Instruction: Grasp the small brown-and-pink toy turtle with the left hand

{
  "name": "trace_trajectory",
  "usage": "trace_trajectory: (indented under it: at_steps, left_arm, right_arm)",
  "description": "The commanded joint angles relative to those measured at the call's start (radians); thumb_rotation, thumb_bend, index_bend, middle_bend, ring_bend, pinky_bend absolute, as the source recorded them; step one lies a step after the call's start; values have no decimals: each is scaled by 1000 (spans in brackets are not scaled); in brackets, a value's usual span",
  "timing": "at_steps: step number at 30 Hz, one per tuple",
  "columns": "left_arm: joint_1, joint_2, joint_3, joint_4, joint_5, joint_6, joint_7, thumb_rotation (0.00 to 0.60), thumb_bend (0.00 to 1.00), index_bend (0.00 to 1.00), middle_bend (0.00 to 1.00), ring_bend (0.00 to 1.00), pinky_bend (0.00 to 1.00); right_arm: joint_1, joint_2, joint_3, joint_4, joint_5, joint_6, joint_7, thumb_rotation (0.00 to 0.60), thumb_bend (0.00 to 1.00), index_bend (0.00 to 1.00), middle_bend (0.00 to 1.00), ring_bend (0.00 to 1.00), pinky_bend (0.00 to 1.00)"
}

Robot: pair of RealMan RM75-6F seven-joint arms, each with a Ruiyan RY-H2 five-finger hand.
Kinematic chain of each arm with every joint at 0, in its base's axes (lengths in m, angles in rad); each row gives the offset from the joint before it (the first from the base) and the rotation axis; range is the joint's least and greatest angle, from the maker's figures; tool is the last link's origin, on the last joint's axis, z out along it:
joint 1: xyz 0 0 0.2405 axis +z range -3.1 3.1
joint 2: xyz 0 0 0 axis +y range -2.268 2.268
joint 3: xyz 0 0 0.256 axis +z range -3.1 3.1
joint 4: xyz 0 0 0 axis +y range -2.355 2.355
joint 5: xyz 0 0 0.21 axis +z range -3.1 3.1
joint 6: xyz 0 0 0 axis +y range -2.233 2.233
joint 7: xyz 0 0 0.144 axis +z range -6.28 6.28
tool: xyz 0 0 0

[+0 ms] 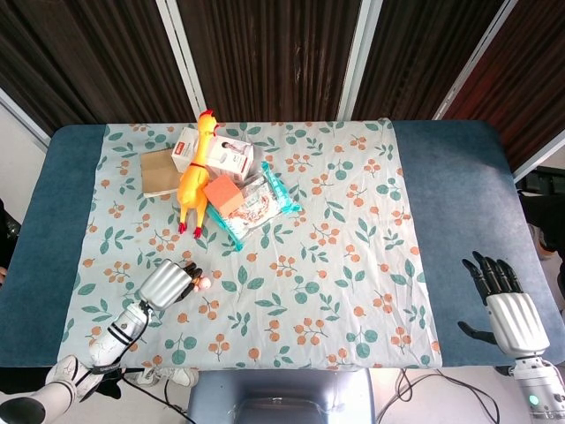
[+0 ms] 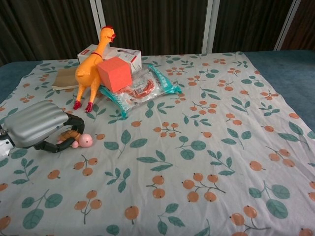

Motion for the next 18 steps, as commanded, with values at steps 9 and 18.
trace_trajectory:
  at_steps: [9, 18]
  left_arm:
    - [7, -33, 6, 71, 3, 28, -34, 600, 503, 594, 678, 911, 959]
    - [9, 25, 25, -18, 6, 9, -25, 600, 476, 131, 223, 876, 937]
  right_arm:
    - [4, -2, 1, -1, 8, -12, -10, 600, 205, 0, 0, 0, 0]
    - [-1, -7, 5, 4, 0, 8, -1, 600, 205, 0, 0, 0, 0]
